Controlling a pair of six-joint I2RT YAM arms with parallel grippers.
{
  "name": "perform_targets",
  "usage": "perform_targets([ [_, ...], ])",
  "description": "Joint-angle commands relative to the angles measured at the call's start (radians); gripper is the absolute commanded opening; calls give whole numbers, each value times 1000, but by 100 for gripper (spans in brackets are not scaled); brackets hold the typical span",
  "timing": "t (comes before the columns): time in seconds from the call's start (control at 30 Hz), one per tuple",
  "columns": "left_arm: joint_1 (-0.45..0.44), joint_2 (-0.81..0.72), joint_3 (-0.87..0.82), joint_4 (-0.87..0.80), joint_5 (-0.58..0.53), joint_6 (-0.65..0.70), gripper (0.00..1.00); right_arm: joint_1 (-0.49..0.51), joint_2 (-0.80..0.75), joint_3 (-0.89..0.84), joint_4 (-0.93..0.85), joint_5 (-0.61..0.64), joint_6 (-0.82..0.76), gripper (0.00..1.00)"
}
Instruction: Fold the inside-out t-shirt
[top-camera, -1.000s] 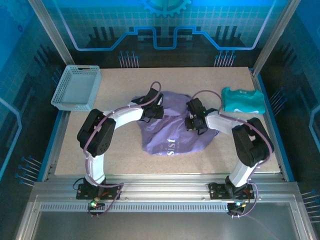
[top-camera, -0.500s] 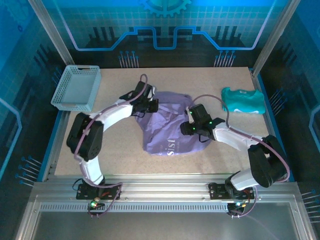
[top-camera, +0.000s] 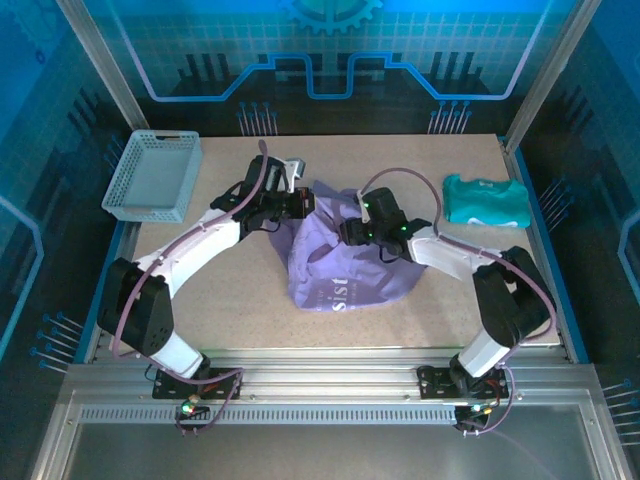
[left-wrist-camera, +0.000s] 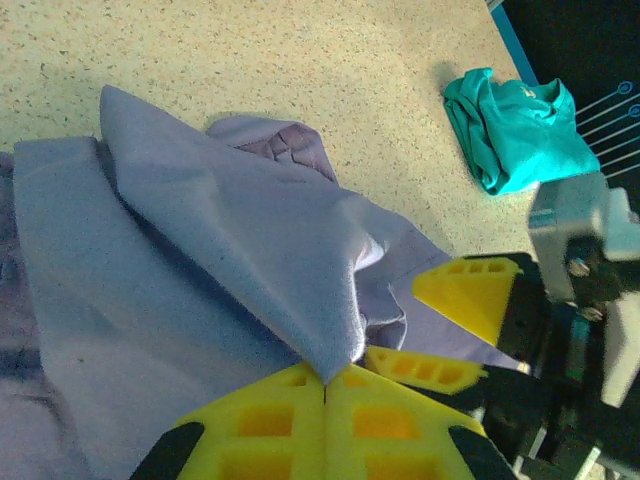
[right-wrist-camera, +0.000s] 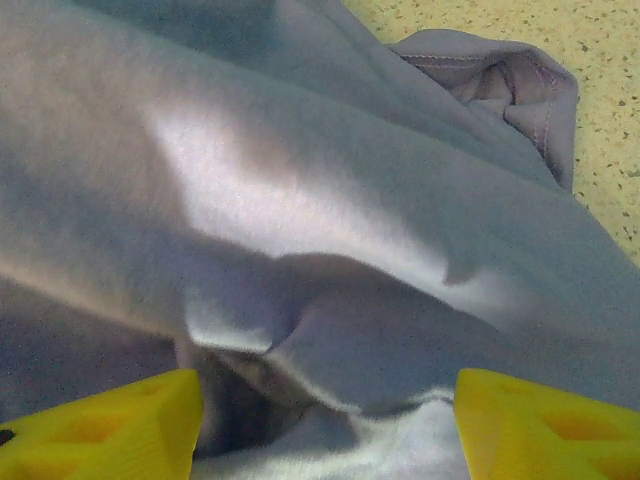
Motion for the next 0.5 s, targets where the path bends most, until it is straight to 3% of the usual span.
perform_targets([
  [0.0,2,-8,-11,8,29,-6,0,7,66,63,26,15,-37,69],
  [0.2,2,-20,-22,3,26,2,0,2,190,189,11,24,-38,65],
  [0.27,2,-31,-33,-5,9,3,0,-7,212,228,-10,26,-37,49],
  [0.37,5,-55,-51,-33,-86,4,0,-37,186,229,-37,-36,-52,16],
  [0.47,13,-74,-74,-52,-174,5,0,-77,94,151,-34,-182,-50,0],
])
